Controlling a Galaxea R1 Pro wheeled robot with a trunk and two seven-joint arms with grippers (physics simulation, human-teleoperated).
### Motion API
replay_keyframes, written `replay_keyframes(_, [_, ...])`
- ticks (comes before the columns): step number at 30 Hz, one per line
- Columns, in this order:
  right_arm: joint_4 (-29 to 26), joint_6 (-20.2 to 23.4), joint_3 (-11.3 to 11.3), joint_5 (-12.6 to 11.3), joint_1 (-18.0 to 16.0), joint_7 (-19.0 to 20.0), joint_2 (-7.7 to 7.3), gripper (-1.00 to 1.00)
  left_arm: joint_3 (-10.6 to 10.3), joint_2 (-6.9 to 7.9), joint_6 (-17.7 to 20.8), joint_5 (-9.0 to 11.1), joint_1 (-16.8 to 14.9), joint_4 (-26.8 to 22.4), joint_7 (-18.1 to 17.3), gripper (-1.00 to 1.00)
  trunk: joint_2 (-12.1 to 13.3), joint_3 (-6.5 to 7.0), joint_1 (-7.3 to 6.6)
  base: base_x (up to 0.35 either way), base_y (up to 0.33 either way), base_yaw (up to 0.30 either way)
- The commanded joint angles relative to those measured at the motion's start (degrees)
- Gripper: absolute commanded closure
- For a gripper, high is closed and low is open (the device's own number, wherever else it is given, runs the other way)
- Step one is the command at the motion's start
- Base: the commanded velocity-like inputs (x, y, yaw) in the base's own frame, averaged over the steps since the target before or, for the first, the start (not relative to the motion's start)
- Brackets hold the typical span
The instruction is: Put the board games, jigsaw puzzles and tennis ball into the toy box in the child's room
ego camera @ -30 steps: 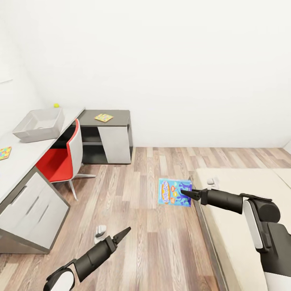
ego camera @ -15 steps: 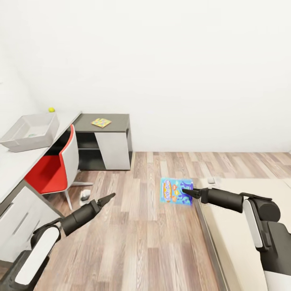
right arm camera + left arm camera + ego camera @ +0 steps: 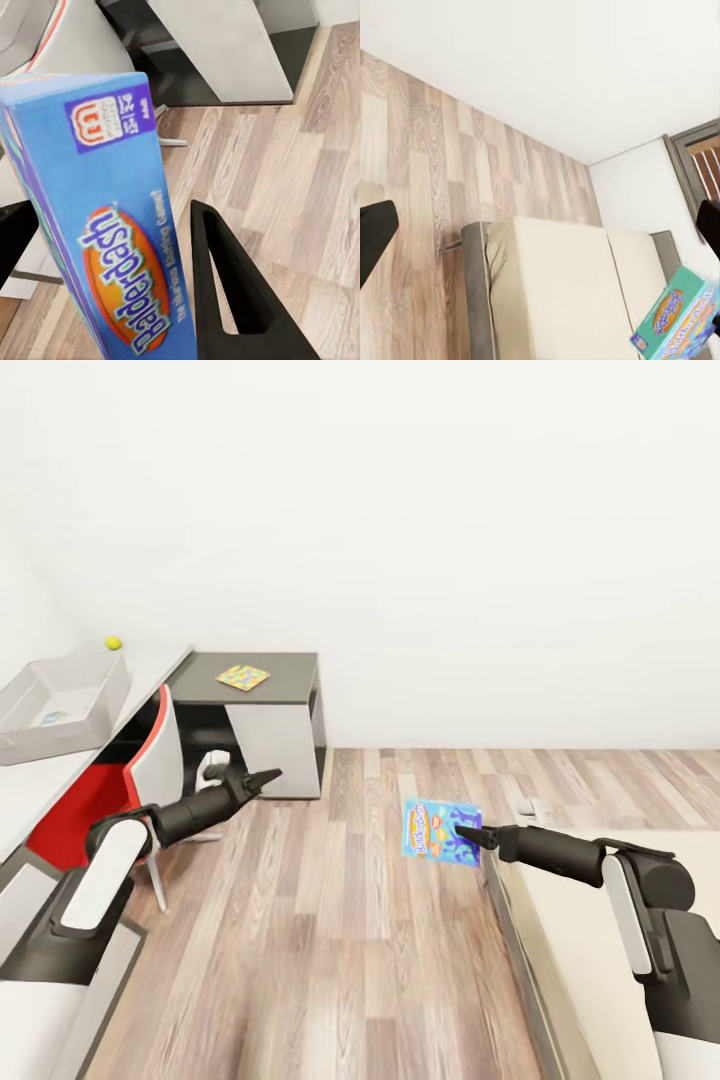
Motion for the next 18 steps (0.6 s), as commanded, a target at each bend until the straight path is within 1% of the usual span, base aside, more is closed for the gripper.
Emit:
replay_keyframes(1, [0.0, 0.5, 0.0, -0.6, 0.0, -0.1, 0.0, 1.0, 0.0, 0.09, 0.6, -0.2, -1.0, 0.1, 0.0, -1.0, -0.1, -0.1, 0.06, 0.346, 0.0, 0.0])
replay_keyframes(4, [-0.1, 0.6, -0.1, -0.6, 0.0, -0.2, 0.0, 1.0, 0.4, 0.32, 2.2, -0.1, -4.2, 0.8, 0.7, -1.0, -0.1, -0.1, 0.06, 0.347, 0.0, 0.0])
replay_keyframes(6, [-0.1, 0.6, -0.1, -0.6, 0.0, -0.2, 0.01, 1.0, 1.2, 0.48, 3.0, 0.0, -6.1, 1.8, 1.2, -1.0, -0.1, -0.1, 0.06, 0.347, 0.0, 0.0])
replay_keyframes(7, [-0.1, 0.6, -0.1, -0.6, 0.0, -0.2, 0.01, 1.0, 1.2, 0.48, 3.0, 0.0, -6.1, 1.8, 1.2, -1.0, -0.1, -0.1, 0.06, 0.347, 0.0, 0.0])
replay_keyframes(11, [-0.4, 0.8, -0.1, -0.7, 0.0, -0.2, 0.01, 1.0, 2.9, 0.82, 5.3, 0.5, -8.8, 3.7, 1.7, -1.0, -0.1, -0.1, 0.06, 0.348, 0.0, 0.0])
replay_keyframes(14, [-0.6, 1.0, -0.1, -0.8, 0.0, -0.1, -0.03, 1.0, 3.7, 1.86, 7.8, 0.6, -10.1, 4.6, 1.9, -1.0, -0.1, -0.1, 0.06, 0.348, 0.0, 0.0])
replay_keyframes(18, [-0.8, 1.1, -0.2, -1.4, 0.0, -0.1, -0.06, 1.0, 4.9, 3.59, 9.5, 0.8, -11.1, 5.3, 2.1, -1.0, -0.1, -0.1, 0.06, 0.348, 0.0, 0.0])
